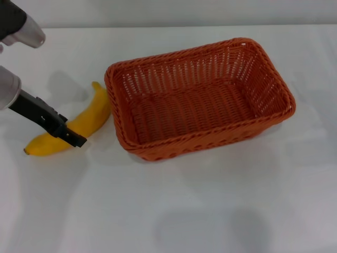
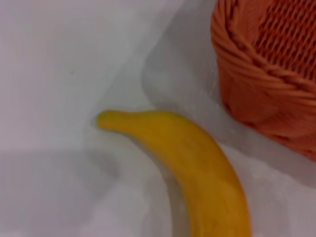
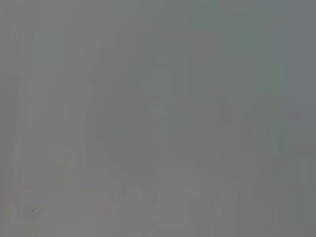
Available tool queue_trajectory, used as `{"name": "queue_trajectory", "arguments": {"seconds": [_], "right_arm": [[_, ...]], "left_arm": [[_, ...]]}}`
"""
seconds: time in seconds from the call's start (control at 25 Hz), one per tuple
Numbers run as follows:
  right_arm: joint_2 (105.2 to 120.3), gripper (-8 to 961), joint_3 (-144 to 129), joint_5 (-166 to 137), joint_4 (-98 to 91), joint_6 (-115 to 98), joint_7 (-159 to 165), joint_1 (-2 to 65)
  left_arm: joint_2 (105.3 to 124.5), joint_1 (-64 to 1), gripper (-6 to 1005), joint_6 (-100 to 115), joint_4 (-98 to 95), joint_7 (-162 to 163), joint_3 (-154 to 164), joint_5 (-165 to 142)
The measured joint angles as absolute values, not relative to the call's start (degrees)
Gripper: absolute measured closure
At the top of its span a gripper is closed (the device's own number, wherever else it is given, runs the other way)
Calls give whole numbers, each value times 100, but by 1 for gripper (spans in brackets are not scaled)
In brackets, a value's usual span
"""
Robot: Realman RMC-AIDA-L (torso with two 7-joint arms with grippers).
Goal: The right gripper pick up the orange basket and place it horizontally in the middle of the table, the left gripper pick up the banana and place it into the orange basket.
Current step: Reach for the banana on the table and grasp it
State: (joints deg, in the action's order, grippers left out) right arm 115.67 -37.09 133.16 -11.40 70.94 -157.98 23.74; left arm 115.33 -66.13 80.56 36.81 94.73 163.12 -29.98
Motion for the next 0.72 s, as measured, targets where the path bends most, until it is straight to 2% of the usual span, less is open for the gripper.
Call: {"name": "queue_trajectory", "arguments": {"seconds": [0.28, 0.72], "right_arm": [[11567, 315, -3709, 13436, -1077, 7093, -15795, 2370], [11571, 315, -3709, 13465, -1037, 7092, -15793, 2374]], "left_arm": [[11577, -6617, 131, 7913, 3672, 9450, 16312, -3046], [11528, -6731, 509, 7900, 3533, 9435, 16312, -3254]]}}
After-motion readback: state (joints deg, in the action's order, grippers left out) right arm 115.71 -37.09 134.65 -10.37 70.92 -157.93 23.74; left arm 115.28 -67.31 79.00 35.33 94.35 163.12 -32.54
